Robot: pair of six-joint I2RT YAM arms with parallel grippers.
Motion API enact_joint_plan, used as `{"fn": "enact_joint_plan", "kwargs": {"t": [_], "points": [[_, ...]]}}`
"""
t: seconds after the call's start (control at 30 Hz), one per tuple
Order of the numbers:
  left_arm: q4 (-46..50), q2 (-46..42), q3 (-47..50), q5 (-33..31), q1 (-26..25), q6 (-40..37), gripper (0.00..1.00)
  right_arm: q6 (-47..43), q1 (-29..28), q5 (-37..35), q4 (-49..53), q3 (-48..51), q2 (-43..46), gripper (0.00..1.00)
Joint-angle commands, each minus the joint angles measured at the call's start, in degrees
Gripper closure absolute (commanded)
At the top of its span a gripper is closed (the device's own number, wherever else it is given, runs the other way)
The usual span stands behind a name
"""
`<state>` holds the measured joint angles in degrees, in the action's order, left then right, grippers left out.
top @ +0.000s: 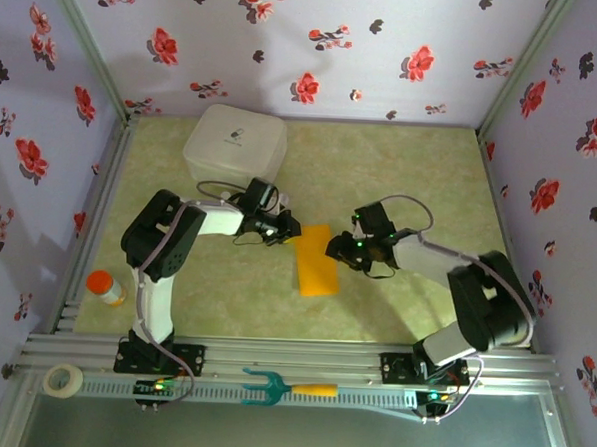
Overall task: Fold a paper plane with a square sheet of paper (pick it up from the middle)
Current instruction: First fold the square sheet of paper in half at the center of the table, then fold the triangle a second time at the center of the table.
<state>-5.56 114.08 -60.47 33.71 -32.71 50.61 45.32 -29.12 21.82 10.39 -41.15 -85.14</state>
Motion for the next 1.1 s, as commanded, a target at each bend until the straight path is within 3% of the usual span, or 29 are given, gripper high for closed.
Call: {"fn": "enact_joint_plan", "kwargs": {"t": [0.0,0.33,0.77,1.07], "points": [[2.7,1.7,1.2,-0.8,0.3,-0.7,0.87,-0.7,0.4,-4.5,9.7,1.2,5.1,0.59],[4.4,1.6,0.1,-0.3,0.3,-1.0,0.88,5.1,0.4,5.9,4.3,8.9,9.2,0.56],[5.2,1.9,-0.2,-0.3,0.3,-1.3,0.88,8.8,0.4,9.3,-2.3,14.4,9.6,0.59],[5.6,2.4,-0.3,-0.2,0.2,-1.7,0.88,10.6,0.4,11.4,-7.7,15.5,7.8,0.66]]}}
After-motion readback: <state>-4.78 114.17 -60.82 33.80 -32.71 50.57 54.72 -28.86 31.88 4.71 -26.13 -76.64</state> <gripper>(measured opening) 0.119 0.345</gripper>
